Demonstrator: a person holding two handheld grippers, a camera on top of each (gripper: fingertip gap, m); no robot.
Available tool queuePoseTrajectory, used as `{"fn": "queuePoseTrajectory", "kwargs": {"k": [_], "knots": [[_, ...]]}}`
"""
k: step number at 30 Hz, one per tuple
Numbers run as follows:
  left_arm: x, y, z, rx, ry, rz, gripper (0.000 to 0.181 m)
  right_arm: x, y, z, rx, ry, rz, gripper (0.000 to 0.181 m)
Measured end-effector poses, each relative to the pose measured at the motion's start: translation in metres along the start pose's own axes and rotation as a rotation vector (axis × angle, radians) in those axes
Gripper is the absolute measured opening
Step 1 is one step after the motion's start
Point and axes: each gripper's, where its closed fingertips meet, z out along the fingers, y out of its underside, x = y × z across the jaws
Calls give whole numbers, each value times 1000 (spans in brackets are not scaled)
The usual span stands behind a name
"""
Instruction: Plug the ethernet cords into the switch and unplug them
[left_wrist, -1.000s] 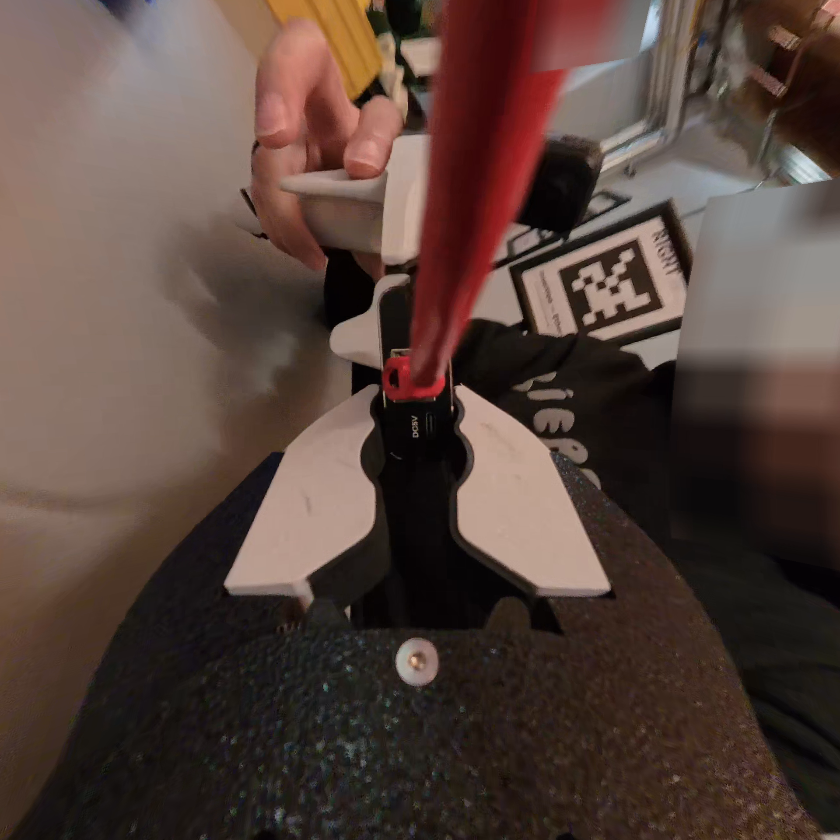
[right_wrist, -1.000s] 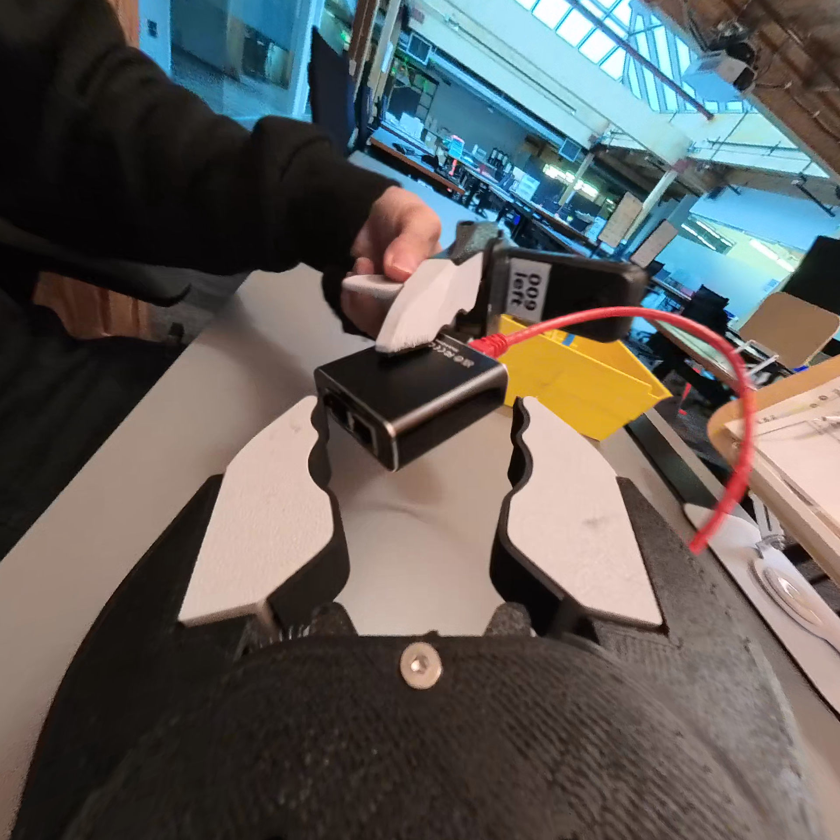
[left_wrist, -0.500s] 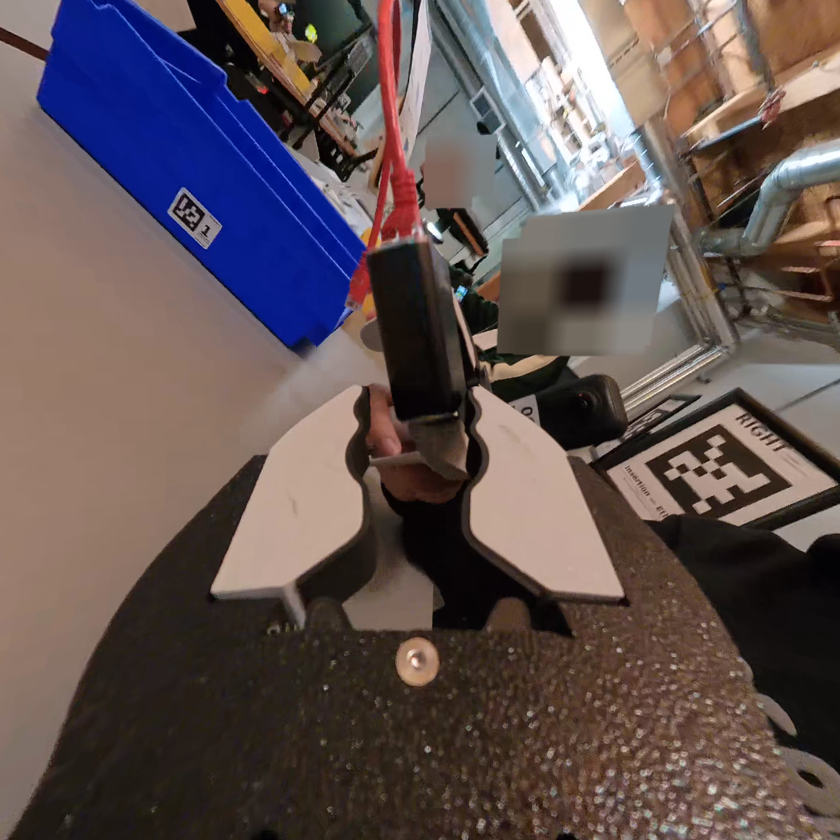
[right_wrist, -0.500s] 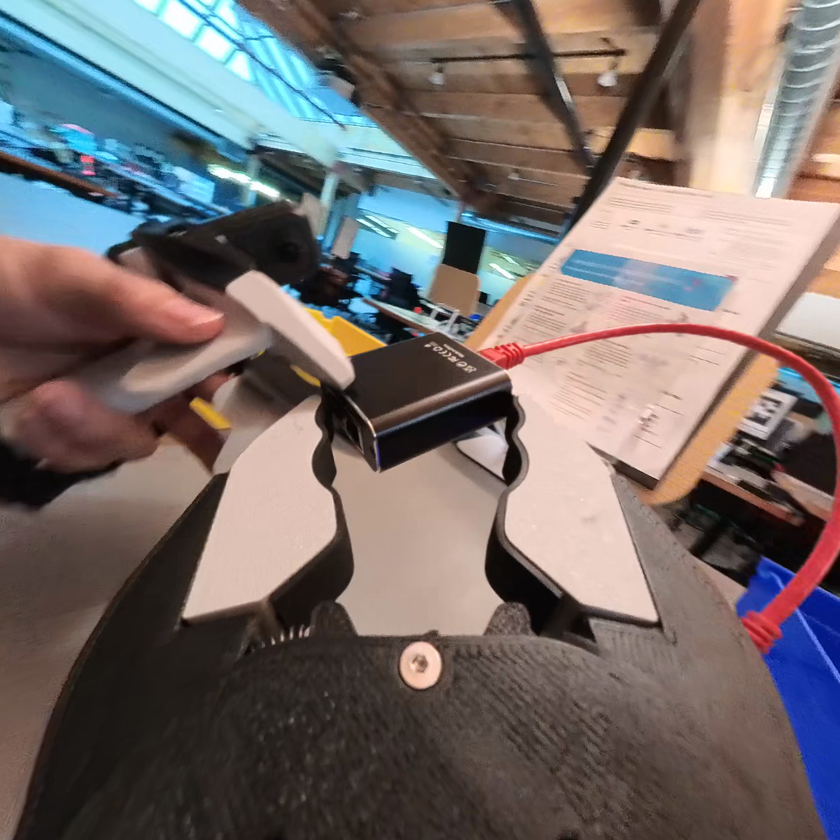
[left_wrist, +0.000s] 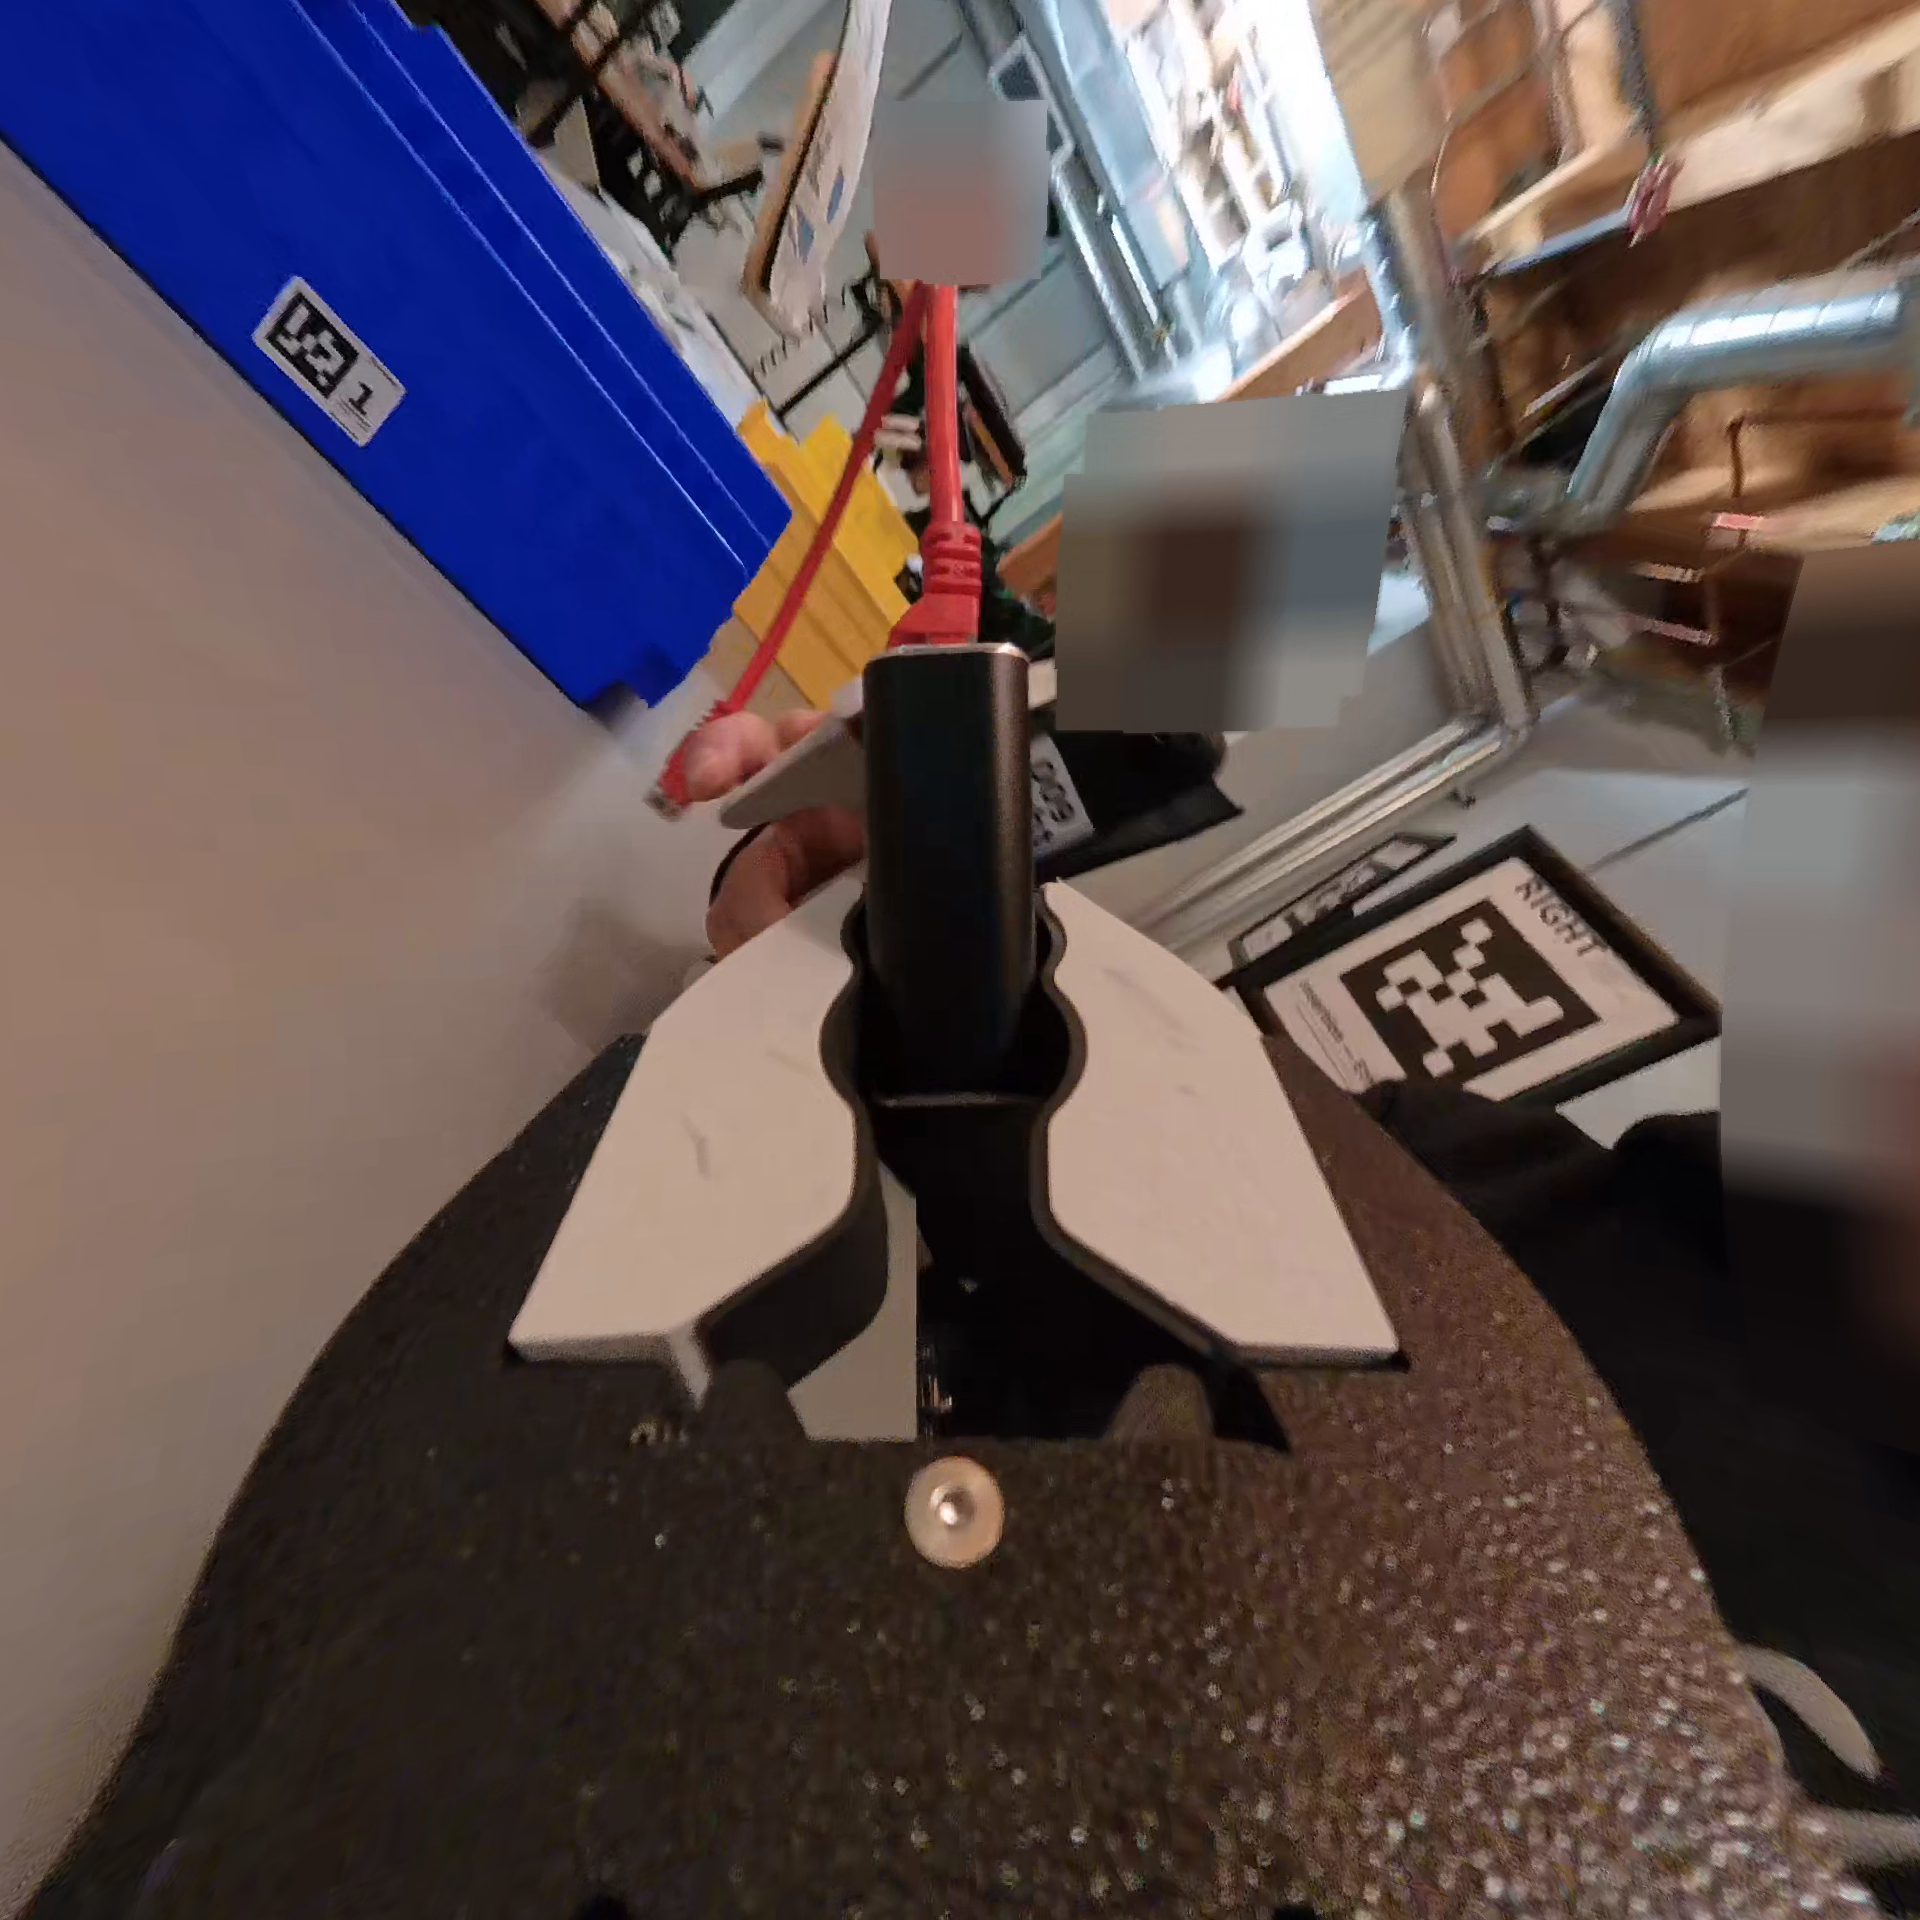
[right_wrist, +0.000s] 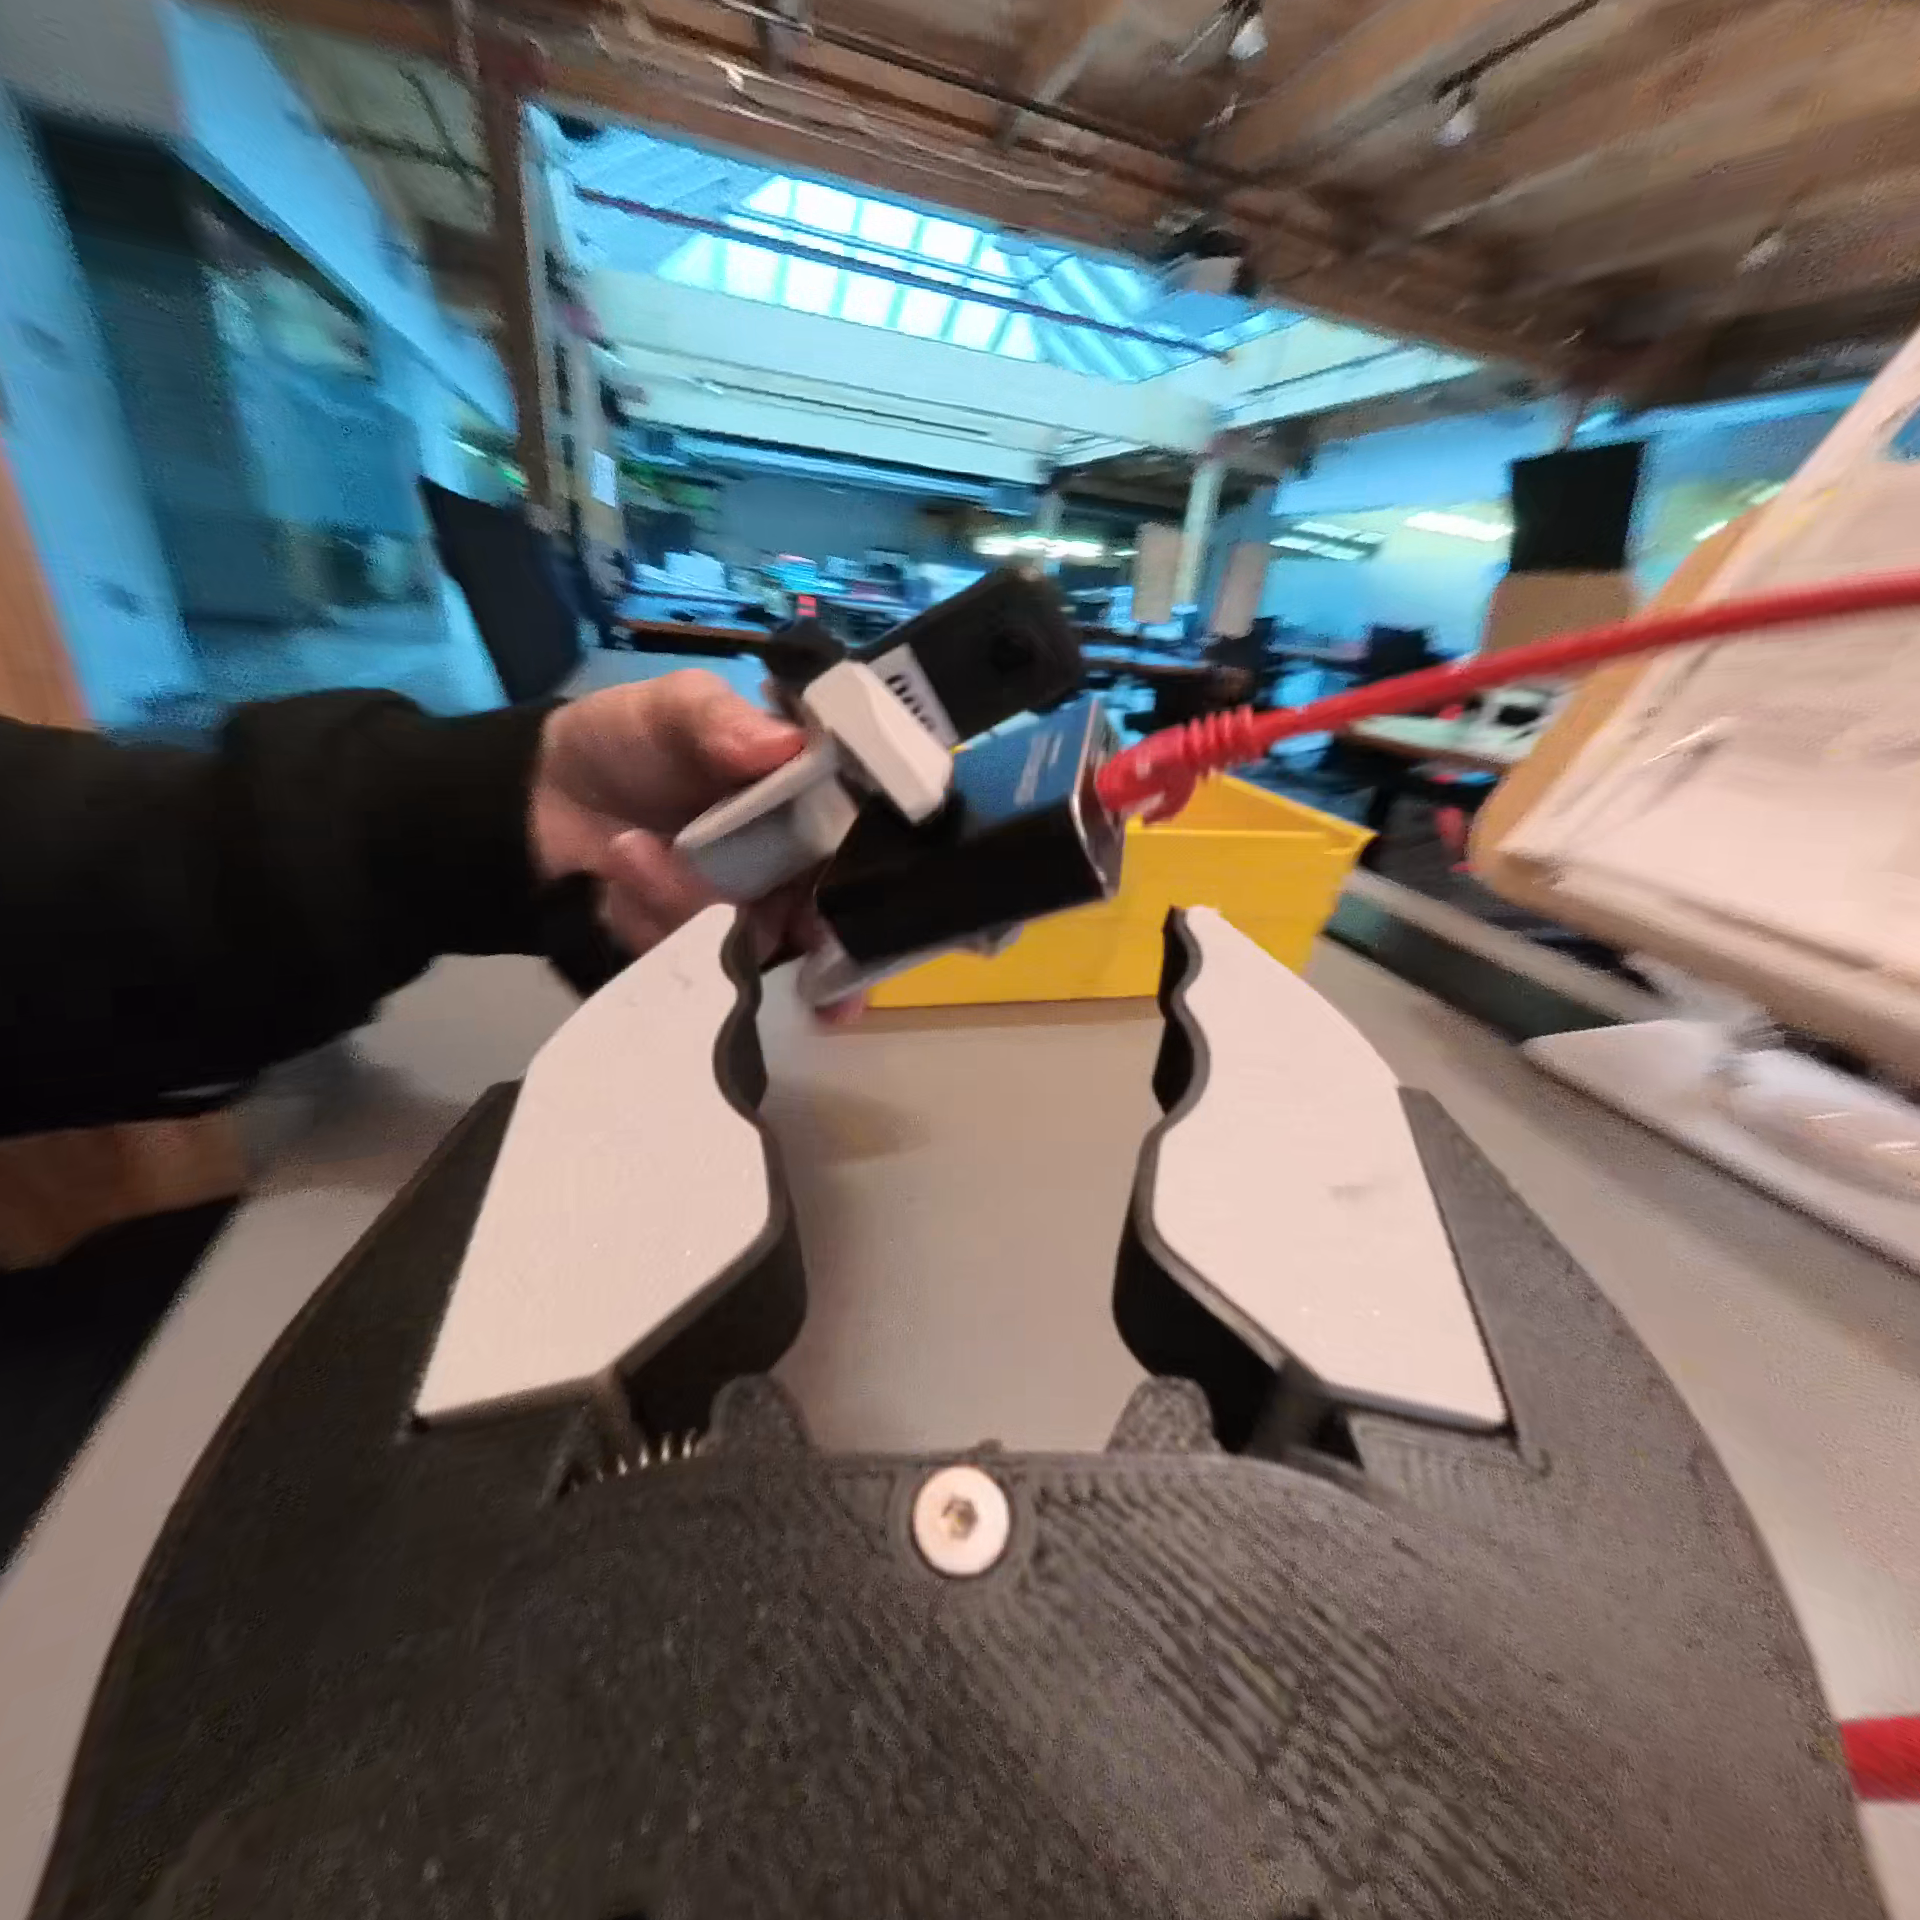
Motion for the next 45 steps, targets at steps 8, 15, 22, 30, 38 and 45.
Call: {"fn": "queuePoseTrajectory", "kwargs": {"k": [8,15,22,30,38,45], "knots": [[35,-21,-4,-69,103,-35,26,-25,44,18,-201,-93,-89,93],[65,-14,11,-103,344,-118,27,-37,53,18,-221,-159,-109,88],[28,22,26,-257,163,-198,26,-32,36,17,-141,-115,-173,95],[16,66,20,-634,65,-219,25,-40,19,4,-20,-211,-120,96],[26,81,17,-820,140,-284,26,-48,5,-6,68,-292,-110,83],[24,83,16,-837,132,-279,26,-50,3,-11,87,-336,-89,75]]}}
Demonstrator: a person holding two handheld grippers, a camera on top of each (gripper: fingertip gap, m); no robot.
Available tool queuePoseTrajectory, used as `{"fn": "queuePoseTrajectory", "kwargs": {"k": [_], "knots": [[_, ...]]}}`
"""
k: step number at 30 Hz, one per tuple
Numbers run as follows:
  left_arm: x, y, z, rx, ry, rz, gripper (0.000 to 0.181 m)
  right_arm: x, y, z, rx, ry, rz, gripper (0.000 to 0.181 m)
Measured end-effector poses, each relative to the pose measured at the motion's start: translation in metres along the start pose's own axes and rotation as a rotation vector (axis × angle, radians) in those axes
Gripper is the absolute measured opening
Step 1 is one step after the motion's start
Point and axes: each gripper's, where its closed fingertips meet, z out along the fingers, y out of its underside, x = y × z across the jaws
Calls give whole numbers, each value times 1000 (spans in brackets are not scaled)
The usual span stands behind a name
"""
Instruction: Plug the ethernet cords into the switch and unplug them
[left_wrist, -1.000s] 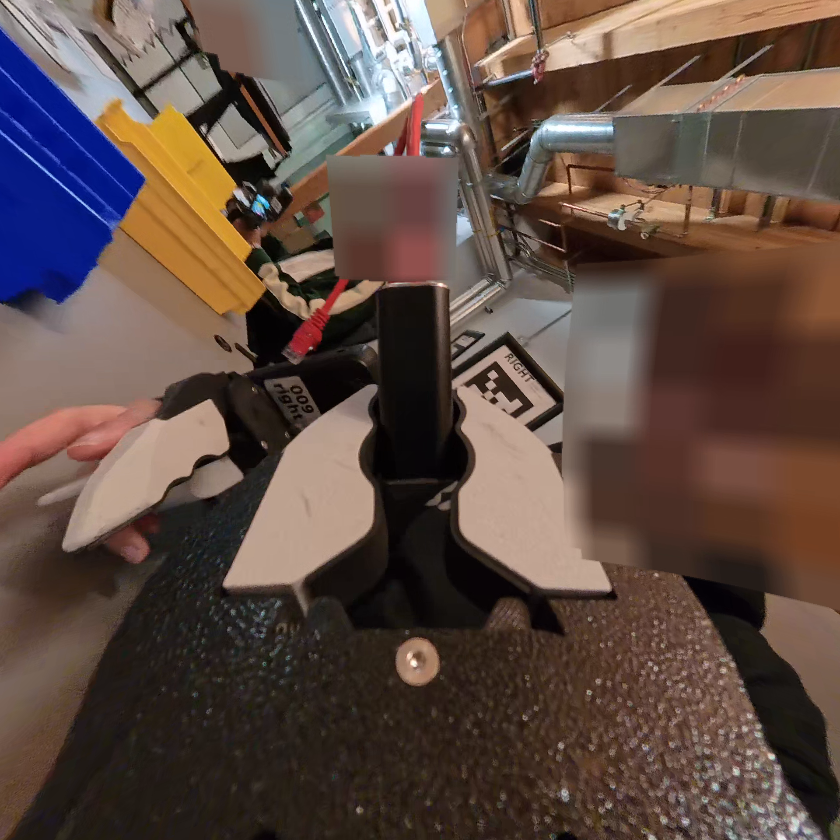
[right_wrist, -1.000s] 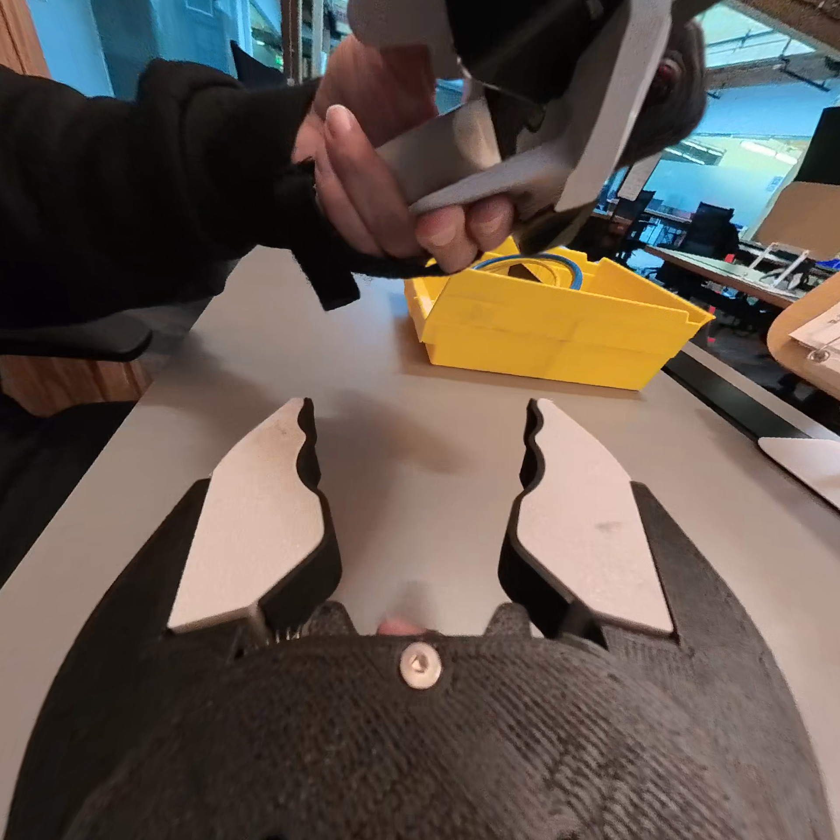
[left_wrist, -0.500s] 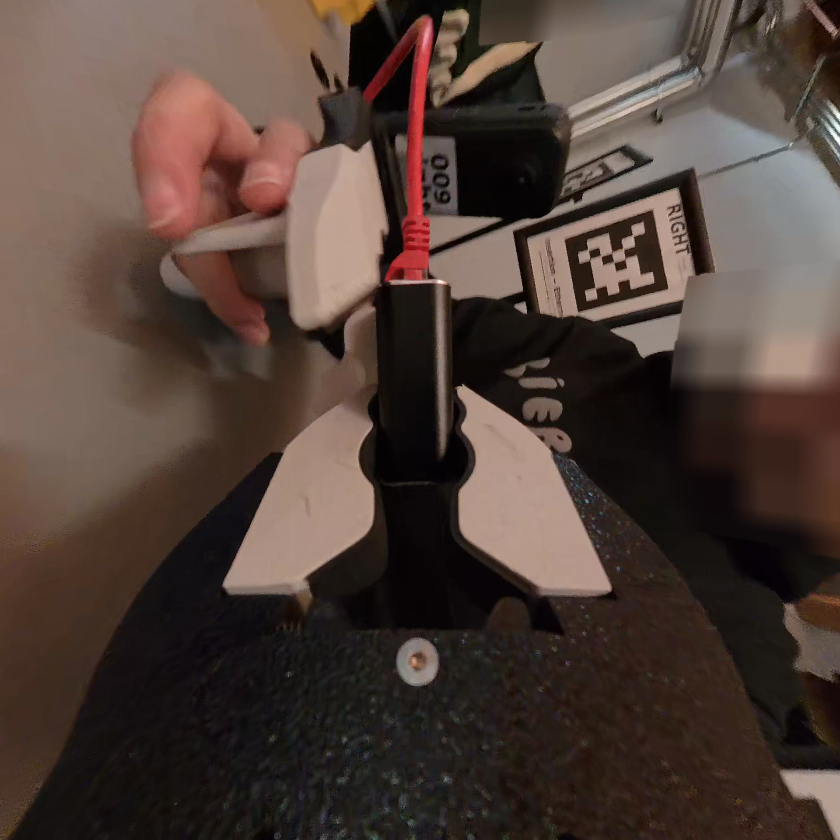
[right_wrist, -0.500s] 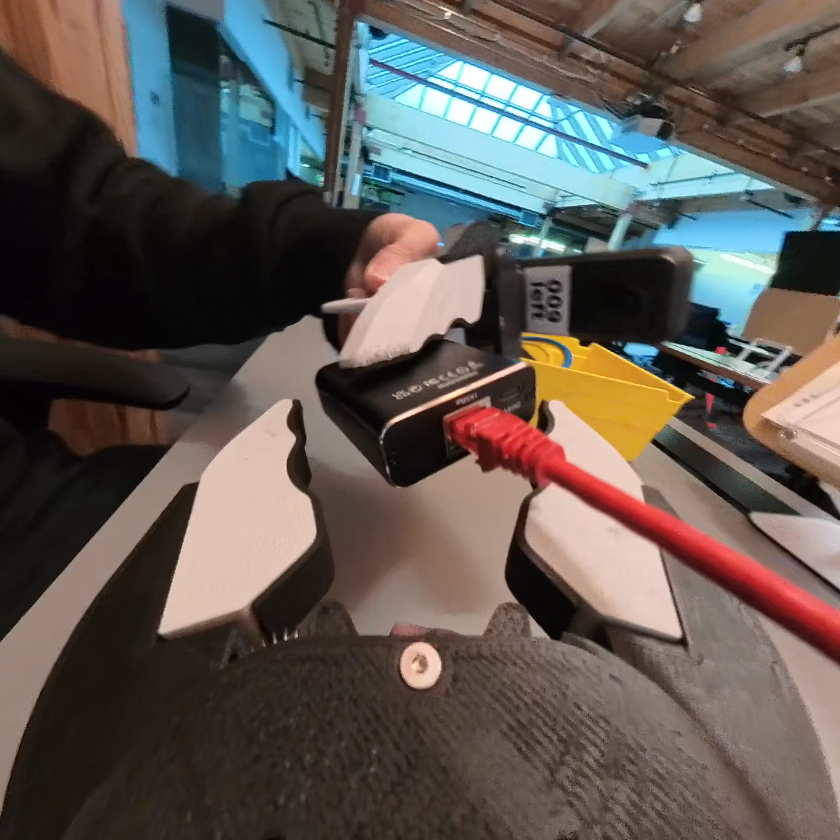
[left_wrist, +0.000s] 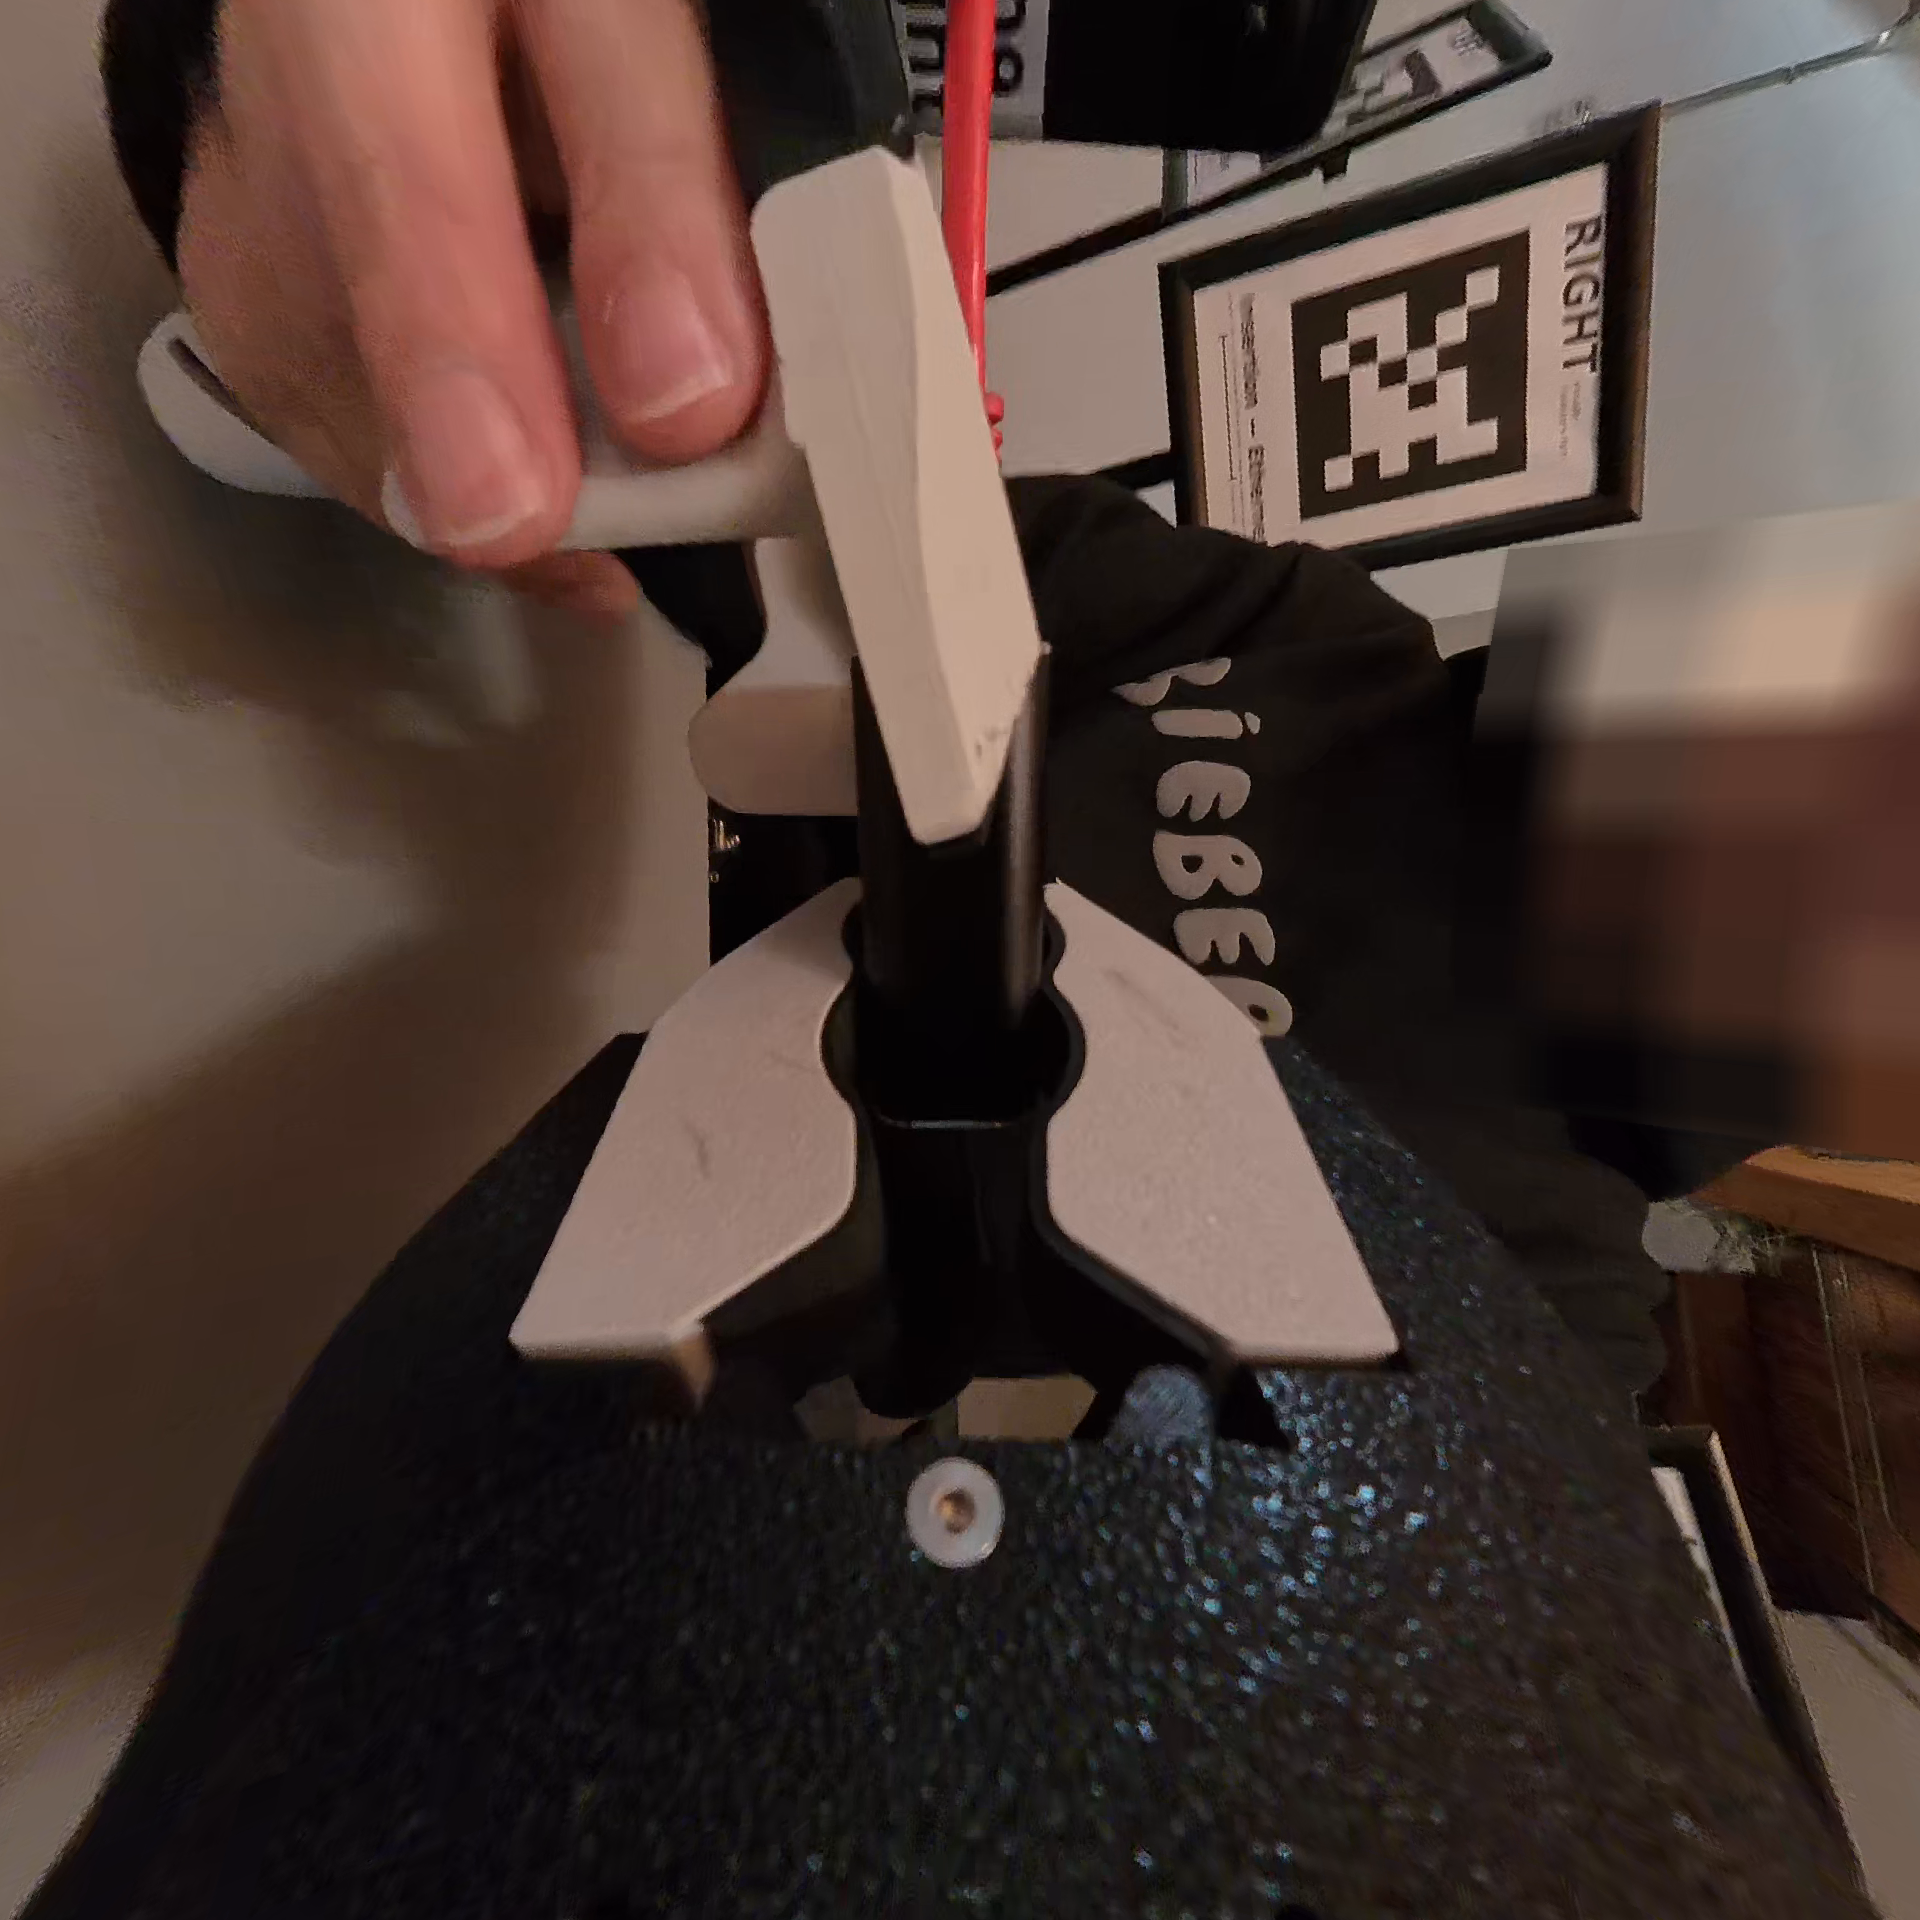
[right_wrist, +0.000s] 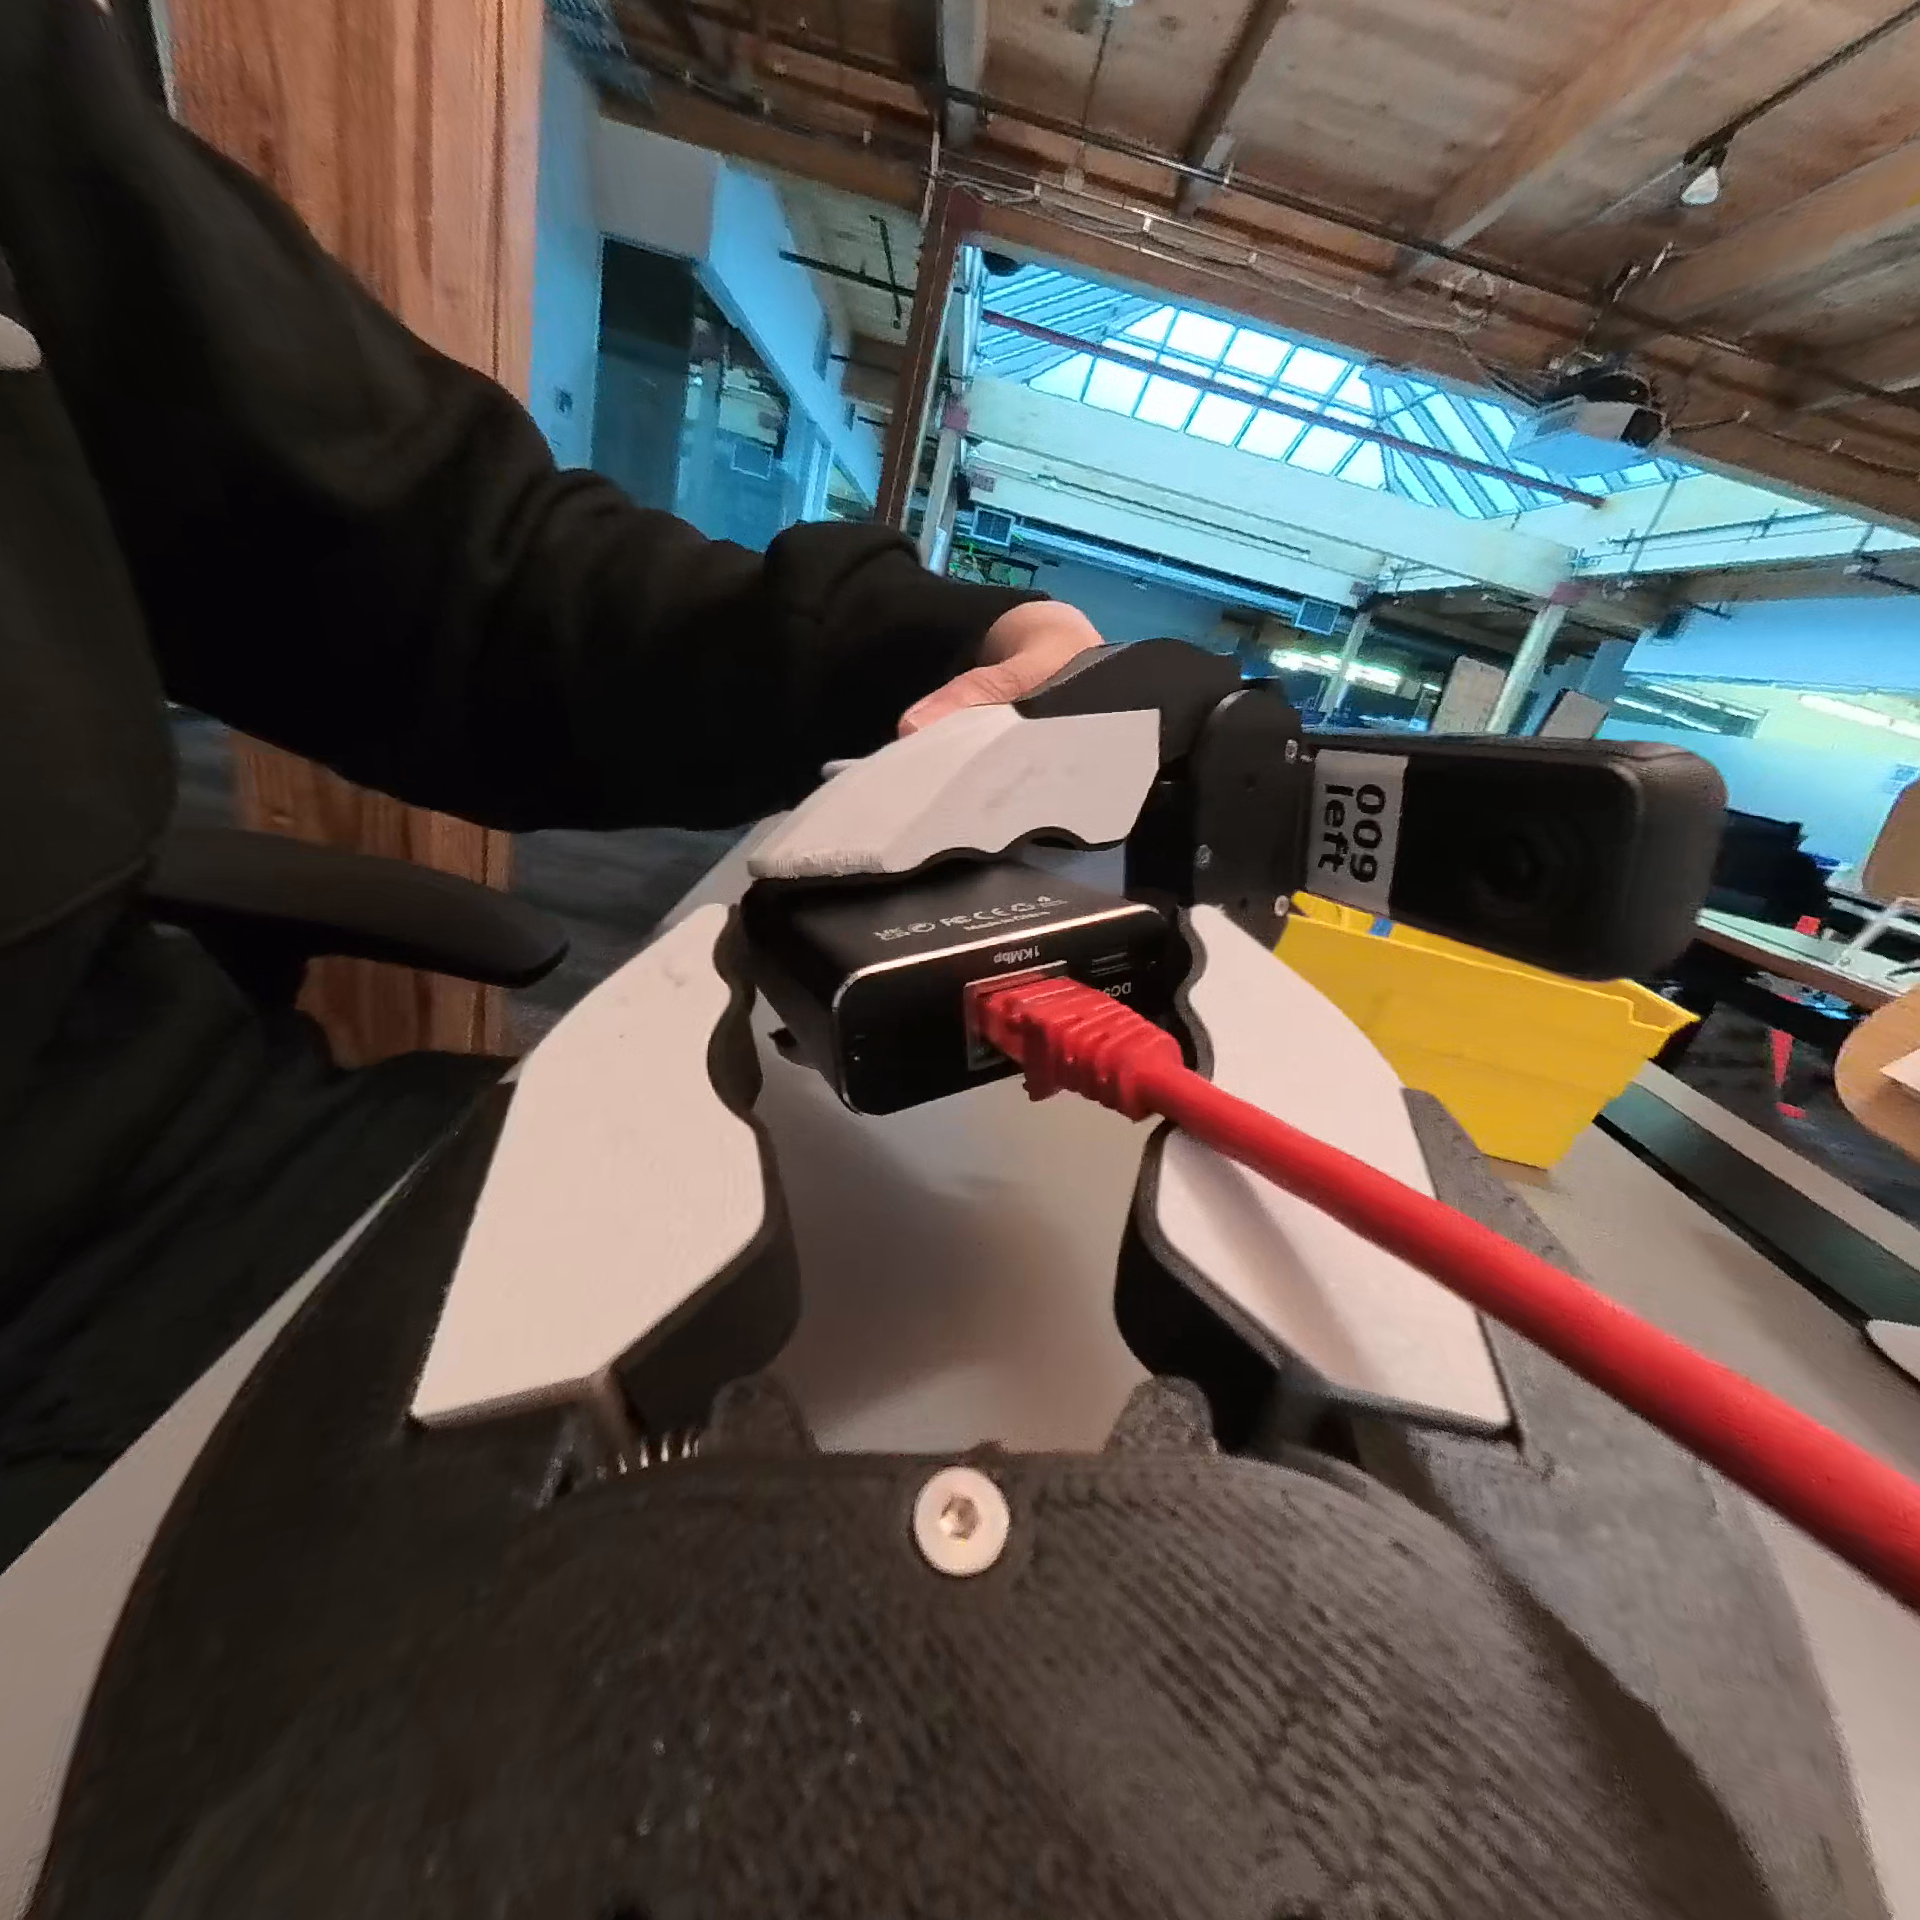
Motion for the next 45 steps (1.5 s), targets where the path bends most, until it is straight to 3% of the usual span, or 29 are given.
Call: {"fn": "queuePoseTrajectory", "kwargs": {"k": [2,5,7,10,11,15,20,22,23,26,30,33,35,40,43,45], "knots": [[1,-18,-10,145,-8,42,26,11,-2,-1,-13,77,-36,75],[-1,-55,-40,498,-74,138,28,39,-6,-9,-19,271,-87,74],[-3,-63,-56,675,-124,188,29,60,-10,-20,-18,423,-115,73],[2,-60,-52,752,-35,204,43,69,-8,-25,-46,502,-145,73],[2,-60,-48,752,3,189,45,68,-6,-22,-64,502,-156,73],[-5,-62,-37,724,65,168,26,55,4,-4,-120,445,-189,73],[-12,-47,-20,497,-8,87,26,41,10,-9,-128,287,-90,66],[-11,-43,-13,403,-61,73,26,34,12,-5,-139,240,-75,75],[-10,-43,-12,380,-80,64,26,33,12,-3,-141,240,-74,82],[-7,-42,-10,323,-96,32,26,37,7,-5,-112,272,-89,72],[-5,-36,-4,217,-96,14,26,34,5,-6,-94,249,-112,72],[-3,-38,-3,212,-97,23,26,32,1,-8,-75,241,-132,72],[1,-52,-10,320,-98,84,26,42,-1,-10,-98,294,-127,71],[3,-90,-45,810,-221,280,30,68,-11,-23,-60,504,-145,71],[8,-90,-65,1038,-183,342,29,77,-12,-33,-50,571,-133,71],[12,-83,-73,1111,-201,494,28,77,-16,-35,11,536,-38,71]]}}
